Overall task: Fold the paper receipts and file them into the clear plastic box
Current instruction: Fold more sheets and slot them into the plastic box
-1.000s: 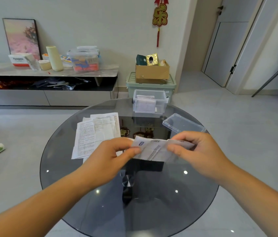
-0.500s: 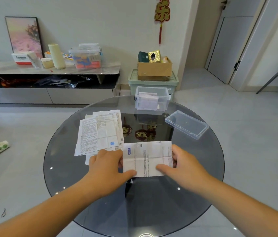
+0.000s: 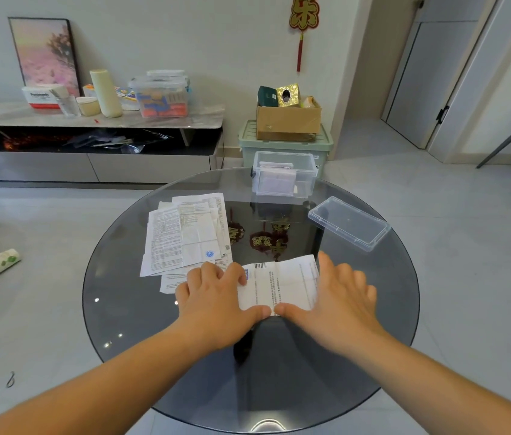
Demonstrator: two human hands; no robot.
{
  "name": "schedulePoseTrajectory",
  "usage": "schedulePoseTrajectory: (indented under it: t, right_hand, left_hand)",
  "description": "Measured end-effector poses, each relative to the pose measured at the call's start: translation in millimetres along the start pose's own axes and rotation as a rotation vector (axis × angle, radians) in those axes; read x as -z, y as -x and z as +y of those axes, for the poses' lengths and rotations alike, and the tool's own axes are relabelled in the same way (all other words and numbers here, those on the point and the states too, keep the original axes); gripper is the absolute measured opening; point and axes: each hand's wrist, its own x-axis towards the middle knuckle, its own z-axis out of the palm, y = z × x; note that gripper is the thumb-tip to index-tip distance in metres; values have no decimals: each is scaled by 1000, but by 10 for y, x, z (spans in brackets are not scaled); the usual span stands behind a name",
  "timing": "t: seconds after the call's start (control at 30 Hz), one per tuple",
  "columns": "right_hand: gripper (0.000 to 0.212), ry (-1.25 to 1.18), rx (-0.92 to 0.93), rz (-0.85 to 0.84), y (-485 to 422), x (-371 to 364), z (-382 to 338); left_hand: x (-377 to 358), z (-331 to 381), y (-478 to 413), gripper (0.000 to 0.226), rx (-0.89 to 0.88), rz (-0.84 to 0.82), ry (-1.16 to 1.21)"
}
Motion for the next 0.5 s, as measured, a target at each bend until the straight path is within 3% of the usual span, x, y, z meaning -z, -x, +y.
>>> schedulePoseTrajectory:
  t: [0.27, 0.5]
  right_hand:
    - [103, 52, -127, -131, -98, 270, 255]
    - [99, 16, -134, -162, -154, 313, 319]
  left_hand:
    - [27, -74, -48, 62, -20, -59, -6]
    - [33, -66, -73, 64, -74, -64, -45]
